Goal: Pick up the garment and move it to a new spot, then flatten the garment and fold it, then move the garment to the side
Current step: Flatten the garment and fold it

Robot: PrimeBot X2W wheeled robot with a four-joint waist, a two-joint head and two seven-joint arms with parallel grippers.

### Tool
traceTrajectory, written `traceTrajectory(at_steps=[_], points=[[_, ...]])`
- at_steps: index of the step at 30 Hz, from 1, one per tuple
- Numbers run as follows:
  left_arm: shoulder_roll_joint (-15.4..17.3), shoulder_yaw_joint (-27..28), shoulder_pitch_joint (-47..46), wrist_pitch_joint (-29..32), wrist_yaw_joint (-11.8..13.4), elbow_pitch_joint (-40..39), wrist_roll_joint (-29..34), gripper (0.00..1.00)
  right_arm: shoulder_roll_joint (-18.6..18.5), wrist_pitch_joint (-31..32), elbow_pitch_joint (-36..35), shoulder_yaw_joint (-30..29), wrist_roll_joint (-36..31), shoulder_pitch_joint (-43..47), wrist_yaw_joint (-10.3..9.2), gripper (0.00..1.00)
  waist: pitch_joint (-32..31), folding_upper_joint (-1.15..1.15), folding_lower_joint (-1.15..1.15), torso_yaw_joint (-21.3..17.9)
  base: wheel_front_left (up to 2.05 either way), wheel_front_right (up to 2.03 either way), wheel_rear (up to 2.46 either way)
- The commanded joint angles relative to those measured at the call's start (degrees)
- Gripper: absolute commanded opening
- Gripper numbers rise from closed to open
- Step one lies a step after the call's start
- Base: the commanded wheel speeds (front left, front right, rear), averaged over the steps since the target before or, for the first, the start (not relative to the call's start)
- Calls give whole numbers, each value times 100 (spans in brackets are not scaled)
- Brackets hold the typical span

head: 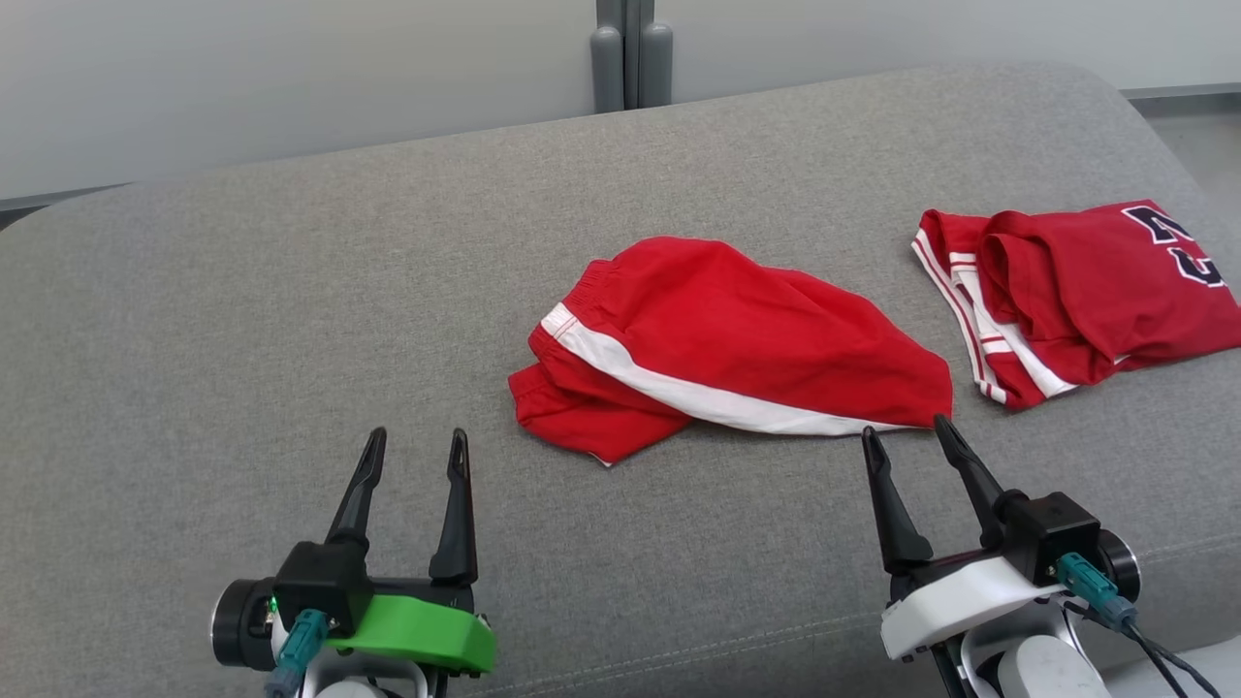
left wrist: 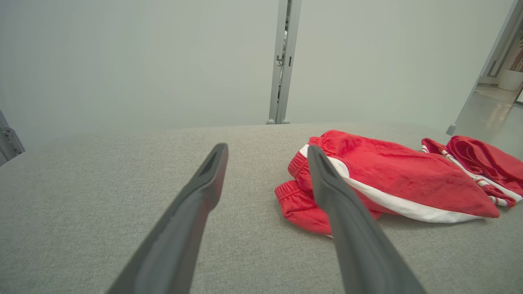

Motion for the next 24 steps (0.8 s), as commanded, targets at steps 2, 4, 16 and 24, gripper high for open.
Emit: traceTrajectory(at_steps=[2, 4, 16, 24], points=[[6, -28, -21, -15, -50, 75, -178, 100, -9, 2, -76, 63, 107, 63, -9, 100, -8, 0, 0, -33, 0, 0, 0], [6, -47, -201, -15, -112, 202, -282, 100, -8, 2, -123, 148, 143, 40, -9, 100, 22, 0, 0, -91, 0, 0, 0], [8, -615, -2807, 1162, -615, 2226, -1145, 100, -11, 2, -209, 333, 97, -262, -9, 100, 543, 0, 0, -541, 0, 0, 0], [10, -901, -3990, 2471, -405, 3323, -1704, 100, -8, 2, -266, 369, 145, -392, -9, 100, 824, 0, 0, -872, 0, 0, 0]])
